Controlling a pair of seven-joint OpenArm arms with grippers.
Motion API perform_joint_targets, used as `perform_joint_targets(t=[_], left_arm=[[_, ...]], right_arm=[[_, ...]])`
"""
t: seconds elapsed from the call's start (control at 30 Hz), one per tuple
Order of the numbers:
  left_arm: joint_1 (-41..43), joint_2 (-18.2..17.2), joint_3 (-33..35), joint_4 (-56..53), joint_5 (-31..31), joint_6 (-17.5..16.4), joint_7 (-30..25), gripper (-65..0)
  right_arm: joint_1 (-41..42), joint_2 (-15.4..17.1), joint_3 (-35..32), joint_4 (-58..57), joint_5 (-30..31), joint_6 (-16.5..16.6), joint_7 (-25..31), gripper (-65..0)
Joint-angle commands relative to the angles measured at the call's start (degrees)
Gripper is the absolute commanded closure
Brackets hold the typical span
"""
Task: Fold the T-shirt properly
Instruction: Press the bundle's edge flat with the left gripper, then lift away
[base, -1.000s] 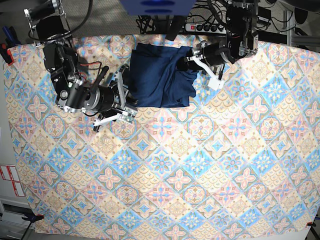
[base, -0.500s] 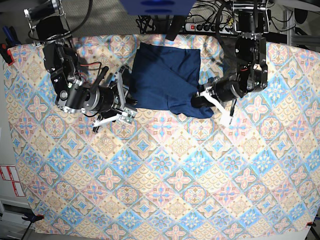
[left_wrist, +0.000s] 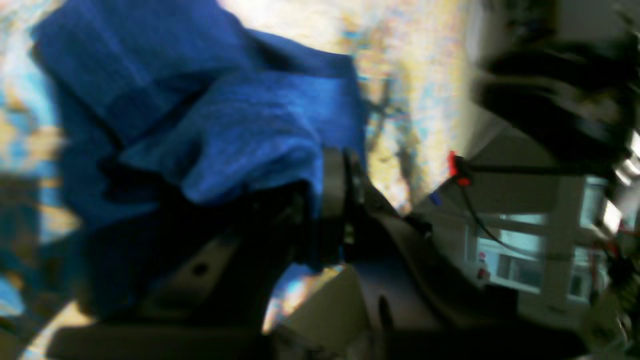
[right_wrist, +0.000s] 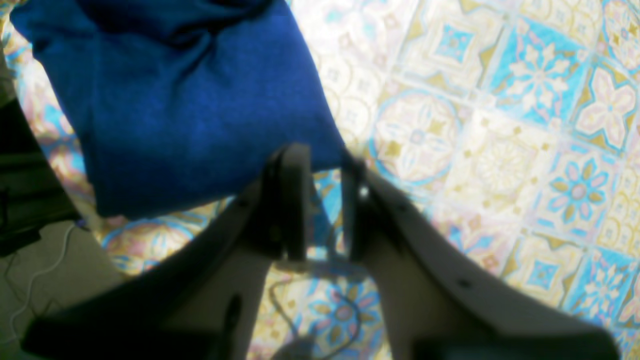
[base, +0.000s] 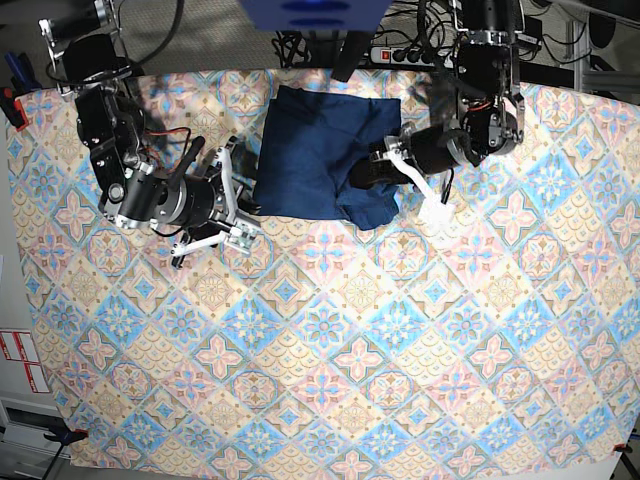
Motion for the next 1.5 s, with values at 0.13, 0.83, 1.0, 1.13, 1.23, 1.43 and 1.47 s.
perform_joint_targets(t=[0.13, 0.83, 1.0, 1.13, 1.23, 1.43, 1.47], left_arm=[[3.63, 0.97, -0.31, 3.9, -4.61, -0.21, -0.21, -1.2], [6.71, -4.3, 2.42, -4.1, 0.58, 0.85, -0.04, -11.7], [6.79, -5.44, 3.3, -1.81, 0.23, 0.85, 1.46, -35.4], [9.34, -5.8, 3.3, 4.17, 0.4, 0.85, 1.72, -46.2], [10.84, -6.06, 3.3, 6.1, 0.58, 0.85, 1.81, -46.6], [11.98, -7.2, 3.3, 4.78, 0.32, 0.85, 1.9, -46.6], [12.86, -7.2, 3.21, 4.78, 0.23, 0.85, 1.9, -46.6]], right_arm=[[0.94, 0.25, 0.42, 0.83, 0.63, 0.12, 0.94, -11.2], [0.76, 0.25, 0.24, 0.92, 0.54, 0.12, 0.86, -11.2], [0.76, 0.25, 0.24, 1.1, 0.54, 0.12, 0.77, -11.2], [0.76, 0.25, 0.33, 1.1, 0.54, 0.12, 0.77, -11.2], [0.76, 0.25, 0.33, 1.19, 0.54, 0.12, 0.77, -11.2], [0.76, 0.34, 0.33, 1.19, 0.54, 0.12, 0.77, -11.2], [0.85, 0.34, 0.33, 1.19, 0.54, 0.12, 0.77, -11.2]])
